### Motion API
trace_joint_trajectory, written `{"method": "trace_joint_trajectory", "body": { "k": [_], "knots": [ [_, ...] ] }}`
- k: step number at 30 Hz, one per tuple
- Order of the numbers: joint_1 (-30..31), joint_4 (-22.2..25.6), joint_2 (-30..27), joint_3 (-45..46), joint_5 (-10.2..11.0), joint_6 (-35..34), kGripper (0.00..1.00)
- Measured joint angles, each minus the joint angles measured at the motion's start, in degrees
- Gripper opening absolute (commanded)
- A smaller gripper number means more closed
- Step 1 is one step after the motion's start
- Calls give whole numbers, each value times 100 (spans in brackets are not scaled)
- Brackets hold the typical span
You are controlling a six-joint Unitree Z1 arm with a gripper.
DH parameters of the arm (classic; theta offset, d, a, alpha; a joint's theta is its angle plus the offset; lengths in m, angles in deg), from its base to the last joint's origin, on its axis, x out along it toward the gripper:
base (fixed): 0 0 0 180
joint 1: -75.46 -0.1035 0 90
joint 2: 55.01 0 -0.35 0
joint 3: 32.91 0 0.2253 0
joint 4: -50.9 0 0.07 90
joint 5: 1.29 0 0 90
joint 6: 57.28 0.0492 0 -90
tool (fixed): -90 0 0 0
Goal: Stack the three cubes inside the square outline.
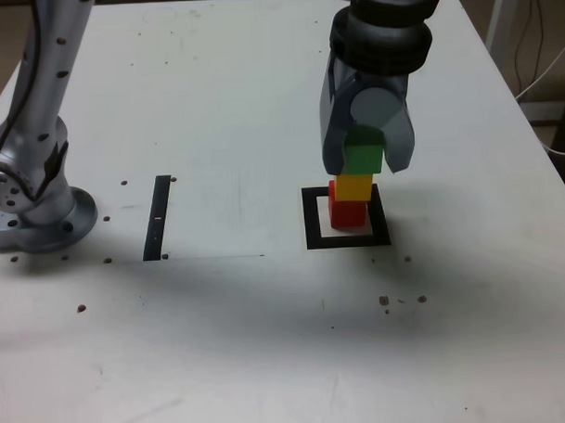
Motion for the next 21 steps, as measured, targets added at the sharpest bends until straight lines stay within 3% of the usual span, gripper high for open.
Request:
{"method": "trace_joint_trajectory", "body": {
  "k": [7, 14, 21],
  "knots": [
    [-34, -1, 2, 21, 6, 37, 42],
    [-64, -1, 28, 39, -32, 175, 87],
    [-105, 0, 40, 118, -49, 227, 90]
  ]
}}
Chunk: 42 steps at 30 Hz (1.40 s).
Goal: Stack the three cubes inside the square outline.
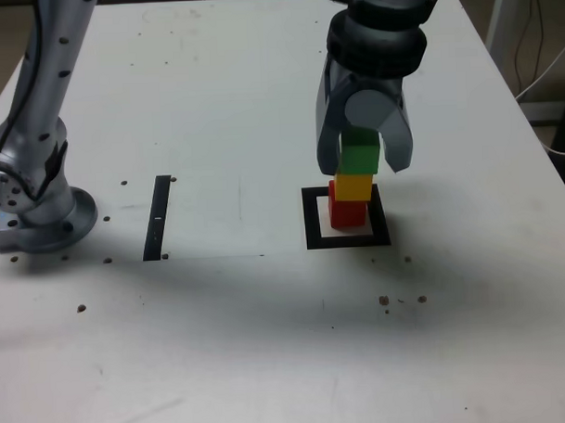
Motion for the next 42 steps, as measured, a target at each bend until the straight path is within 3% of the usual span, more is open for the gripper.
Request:
{"method": "trace_joint_trajectory", "body": {
  "k": [7, 17, 29, 42],
  "knots": [
    [-1, 15, -9, 23, 25, 7, 96],
    [31, 120, -583, 43, 339, 7, 99],
    [48, 171, -738, 96, 341, 7, 99],
    [48, 51, -2171, 2085, 352, -150, 99]
  ]
}}
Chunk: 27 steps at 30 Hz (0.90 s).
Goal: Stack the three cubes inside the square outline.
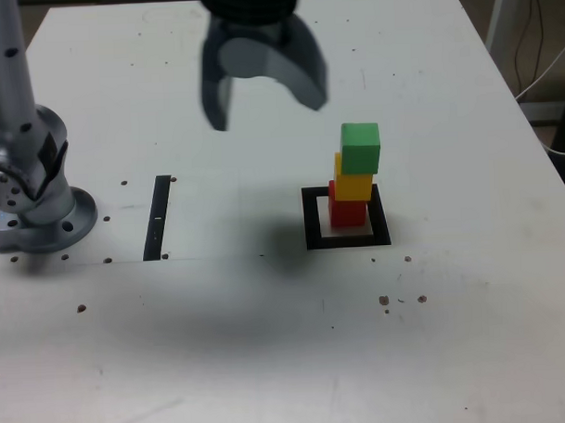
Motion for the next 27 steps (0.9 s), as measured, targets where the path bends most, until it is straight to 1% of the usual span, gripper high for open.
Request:
{"method": "trace_joint_trajectory", "body": {
  "k": [7, 10, 12, 15, 17, 19, 21, 24, 27],
  "knots": [
    [-2, -355, -875, 1220, 5, -234, 99],
    [-3, -562, -1225, 1780, -4, -311, 100],
    [-2, -773, -1380, 2173, -49, -318, 100],
    [-2, -1138, -1394, 2746, -104, -333, 100],
    [-2, -1244, -1401, 2952, -132, -334, 100],
    [-2, -1563, -1418, 3214, -215, -334, 100],
    [-2, -1756, -1418, 3473, -286, -335, 100],
    [-2, -2039, -1425, 3737, -374, -335, 100],
    [-2, -2230, -1426, 3940, -415, -335, 100]
  ]
}}
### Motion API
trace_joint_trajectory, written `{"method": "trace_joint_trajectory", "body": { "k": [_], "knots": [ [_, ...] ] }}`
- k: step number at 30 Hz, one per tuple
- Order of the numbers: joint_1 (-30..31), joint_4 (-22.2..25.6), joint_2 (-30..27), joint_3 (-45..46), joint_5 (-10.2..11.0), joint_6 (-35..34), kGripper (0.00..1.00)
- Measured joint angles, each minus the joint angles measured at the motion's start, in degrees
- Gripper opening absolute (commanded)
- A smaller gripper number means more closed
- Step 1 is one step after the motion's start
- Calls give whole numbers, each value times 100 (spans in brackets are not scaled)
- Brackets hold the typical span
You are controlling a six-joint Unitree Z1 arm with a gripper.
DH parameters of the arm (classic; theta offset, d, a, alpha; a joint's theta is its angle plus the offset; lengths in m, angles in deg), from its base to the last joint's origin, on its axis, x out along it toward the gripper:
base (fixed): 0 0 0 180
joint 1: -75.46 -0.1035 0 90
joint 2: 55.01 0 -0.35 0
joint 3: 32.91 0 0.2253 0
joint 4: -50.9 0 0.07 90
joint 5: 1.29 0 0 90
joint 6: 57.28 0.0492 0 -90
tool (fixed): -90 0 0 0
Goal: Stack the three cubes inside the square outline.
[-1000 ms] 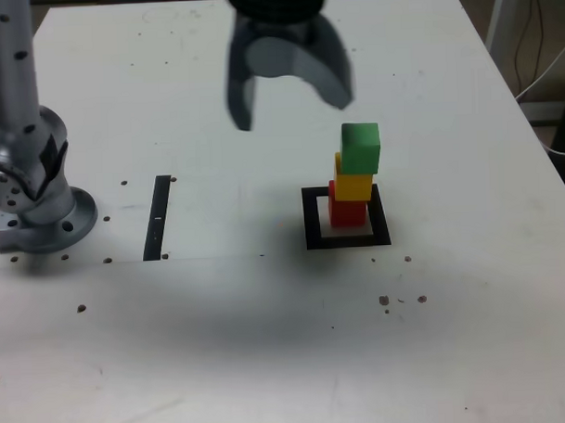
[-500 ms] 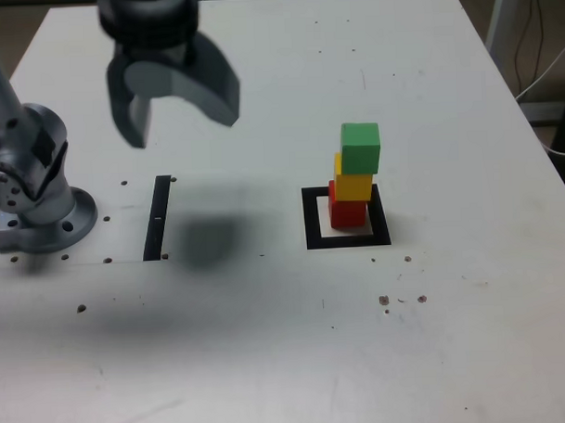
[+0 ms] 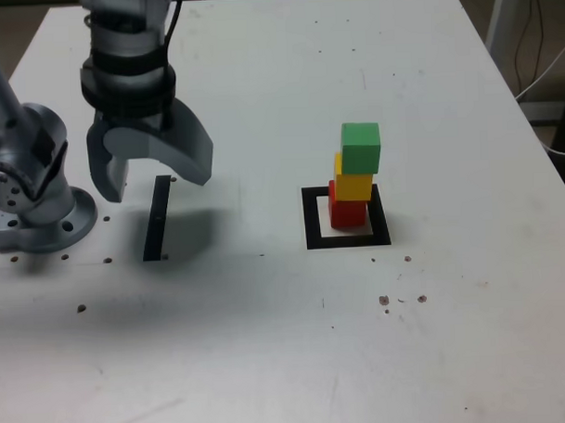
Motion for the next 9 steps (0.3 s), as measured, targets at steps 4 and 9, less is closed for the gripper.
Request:
{"method": "trace_joint_trajectory", "body": {
  "k": [4, 9],
  "knots": [
    [0, -92, -1, 136, -4, 0, 100],
    [0, -98, -37, 270, -31, 0, 100]
  ]
}}
